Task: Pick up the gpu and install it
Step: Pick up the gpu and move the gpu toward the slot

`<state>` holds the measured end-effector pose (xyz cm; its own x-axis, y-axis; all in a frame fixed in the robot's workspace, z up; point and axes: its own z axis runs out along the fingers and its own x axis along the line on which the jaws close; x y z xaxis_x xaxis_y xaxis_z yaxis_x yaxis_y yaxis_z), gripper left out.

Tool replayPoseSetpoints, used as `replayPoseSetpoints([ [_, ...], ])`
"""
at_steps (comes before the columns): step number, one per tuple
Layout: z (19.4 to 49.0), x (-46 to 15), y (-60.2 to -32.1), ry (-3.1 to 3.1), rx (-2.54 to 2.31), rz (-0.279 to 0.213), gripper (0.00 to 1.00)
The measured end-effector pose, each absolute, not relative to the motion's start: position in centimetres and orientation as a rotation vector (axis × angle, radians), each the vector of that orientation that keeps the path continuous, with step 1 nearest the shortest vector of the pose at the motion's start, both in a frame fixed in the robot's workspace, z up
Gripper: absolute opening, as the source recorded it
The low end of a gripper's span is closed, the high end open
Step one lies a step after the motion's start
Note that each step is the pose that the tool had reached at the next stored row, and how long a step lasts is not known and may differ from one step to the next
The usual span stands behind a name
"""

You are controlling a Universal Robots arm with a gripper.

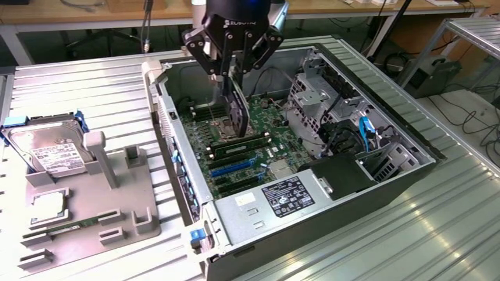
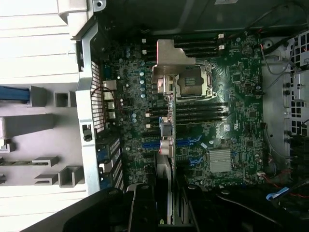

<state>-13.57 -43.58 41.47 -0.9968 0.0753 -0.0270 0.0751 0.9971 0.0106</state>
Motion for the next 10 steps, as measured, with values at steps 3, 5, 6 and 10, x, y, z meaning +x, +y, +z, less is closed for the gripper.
replayPoseSetpoints([
  [3,41.41,-13.43,-43.58,3.112,0.117,0.015,0.26],
  [5,41.38,-13.35,-43.58,3.112,0.117,0.015,0.26],
  [6,41.36,-13.31,-43.58,3.112,0.117,0.015,0.26],
  [10,41.30,-13.16,-43.58,3.112,0.117,0.015,0.26],
])
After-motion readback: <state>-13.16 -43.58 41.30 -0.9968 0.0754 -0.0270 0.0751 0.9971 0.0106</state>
